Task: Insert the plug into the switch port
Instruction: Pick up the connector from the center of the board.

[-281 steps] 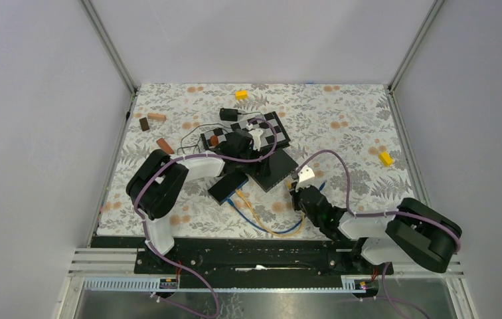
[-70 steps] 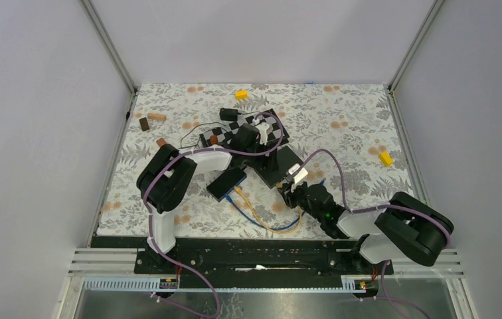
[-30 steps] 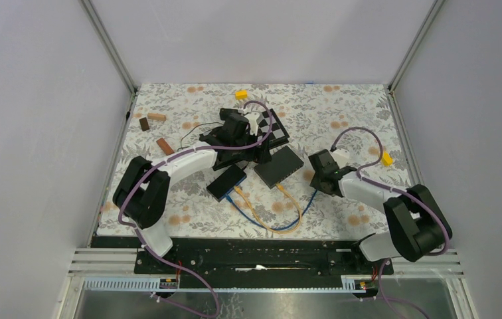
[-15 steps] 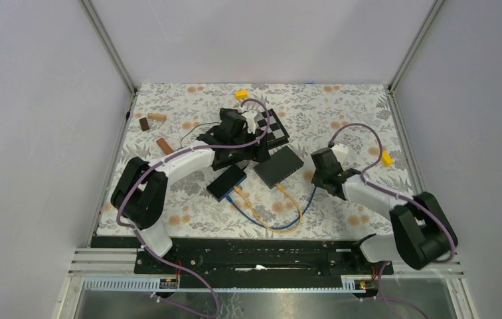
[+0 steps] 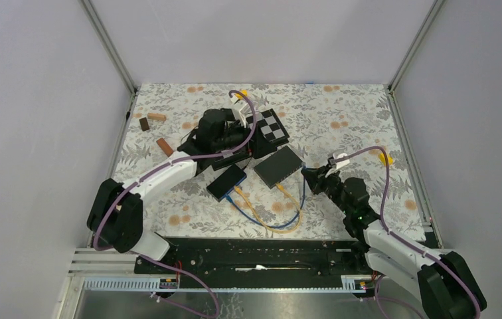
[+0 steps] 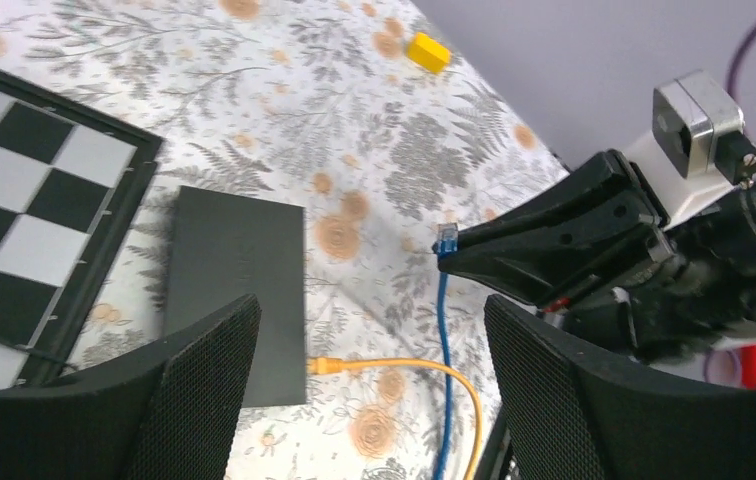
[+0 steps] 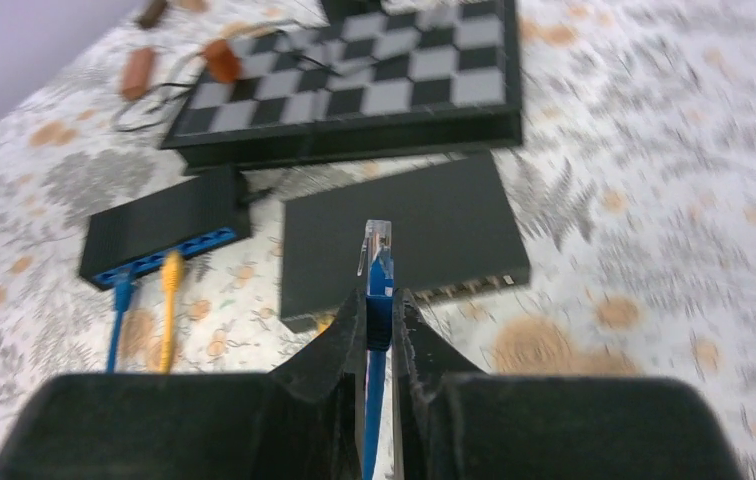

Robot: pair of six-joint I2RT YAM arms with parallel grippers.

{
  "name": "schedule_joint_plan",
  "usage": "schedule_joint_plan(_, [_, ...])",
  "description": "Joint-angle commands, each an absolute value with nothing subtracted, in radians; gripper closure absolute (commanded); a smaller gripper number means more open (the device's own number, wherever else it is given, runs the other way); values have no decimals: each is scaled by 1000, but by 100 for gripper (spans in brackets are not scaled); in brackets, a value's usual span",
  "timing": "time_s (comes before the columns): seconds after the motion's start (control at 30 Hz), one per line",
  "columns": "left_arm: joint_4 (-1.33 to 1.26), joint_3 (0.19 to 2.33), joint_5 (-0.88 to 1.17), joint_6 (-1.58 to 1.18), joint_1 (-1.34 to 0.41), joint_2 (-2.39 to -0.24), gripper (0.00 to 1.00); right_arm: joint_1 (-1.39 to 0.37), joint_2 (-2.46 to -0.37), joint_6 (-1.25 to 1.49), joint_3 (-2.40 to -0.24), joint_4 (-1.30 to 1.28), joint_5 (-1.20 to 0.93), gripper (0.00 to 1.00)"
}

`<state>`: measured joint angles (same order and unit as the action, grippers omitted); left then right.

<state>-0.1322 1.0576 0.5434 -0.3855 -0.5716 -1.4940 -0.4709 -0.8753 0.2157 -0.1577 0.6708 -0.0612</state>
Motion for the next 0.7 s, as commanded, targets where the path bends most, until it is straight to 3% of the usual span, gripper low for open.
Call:
schedule_joint_plan(0.0, [-387, 959, 710, -468, -573, -1434, 17, -469, -832, 47, -144, 938, -315, 100])
schedule_joint_plan(0.13, [-520, 889, 774, -549, -594, -1411, 19, -469, -811, 52, -146, 981, -386, 100])
schedule_joint_plan(0.5, [-588, 902, 783, -537, -696, -1405, 20, -469, -820, 99, -182, 1011, -485, 100])
schedule_joint_plan(0.67, [-538, 927, 788, -499, -718, -1425, 29, -469, -826, 117, -185, 1025, -511, 100])
